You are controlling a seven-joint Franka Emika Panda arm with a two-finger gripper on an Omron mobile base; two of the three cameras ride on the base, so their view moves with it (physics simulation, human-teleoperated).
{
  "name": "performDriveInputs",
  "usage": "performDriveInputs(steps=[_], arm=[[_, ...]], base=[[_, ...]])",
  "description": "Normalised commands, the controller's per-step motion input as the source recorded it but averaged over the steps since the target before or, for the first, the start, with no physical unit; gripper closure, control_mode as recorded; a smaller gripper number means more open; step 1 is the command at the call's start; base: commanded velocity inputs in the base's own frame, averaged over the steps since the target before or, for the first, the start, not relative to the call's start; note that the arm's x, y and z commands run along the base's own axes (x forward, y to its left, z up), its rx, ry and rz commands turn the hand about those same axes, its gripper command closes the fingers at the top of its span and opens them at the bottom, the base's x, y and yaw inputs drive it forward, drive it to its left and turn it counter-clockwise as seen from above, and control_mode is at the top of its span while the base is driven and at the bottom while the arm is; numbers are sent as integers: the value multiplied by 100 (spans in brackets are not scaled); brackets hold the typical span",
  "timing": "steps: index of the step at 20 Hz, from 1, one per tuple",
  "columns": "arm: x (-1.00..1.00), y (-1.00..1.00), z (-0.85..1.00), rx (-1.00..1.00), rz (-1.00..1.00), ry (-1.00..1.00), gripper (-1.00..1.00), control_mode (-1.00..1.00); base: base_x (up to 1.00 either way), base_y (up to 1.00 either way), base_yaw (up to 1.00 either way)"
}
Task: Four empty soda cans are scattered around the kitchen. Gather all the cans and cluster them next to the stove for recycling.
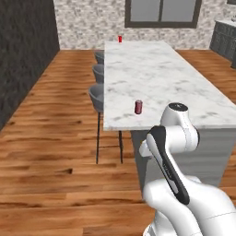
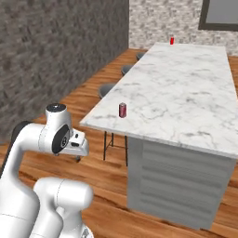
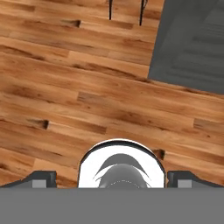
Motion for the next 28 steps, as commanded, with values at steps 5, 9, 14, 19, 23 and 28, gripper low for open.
performDriveInputs(steps=[5, 9, 14, 19, 23, 28], arm=[[0, 0, 0, 0, 0, 0, -100, 100], [0, 0, 0, 0, 0, 0, -100, 100], [0, 0, 0, 0, 0, 0, -100, 100], [0, 0, 0, 0, 0, 0, -100, 100], [0, 0, 0, 0, 0, 0, -100, 100], [0, 0, 0, 0, 0, 0, -100, 100]], base=[[48, 0, -27], [41, 0, -24], [25, 0, -17], [37, 4, -15], [55, 16, -11], [58, 30, -9]])
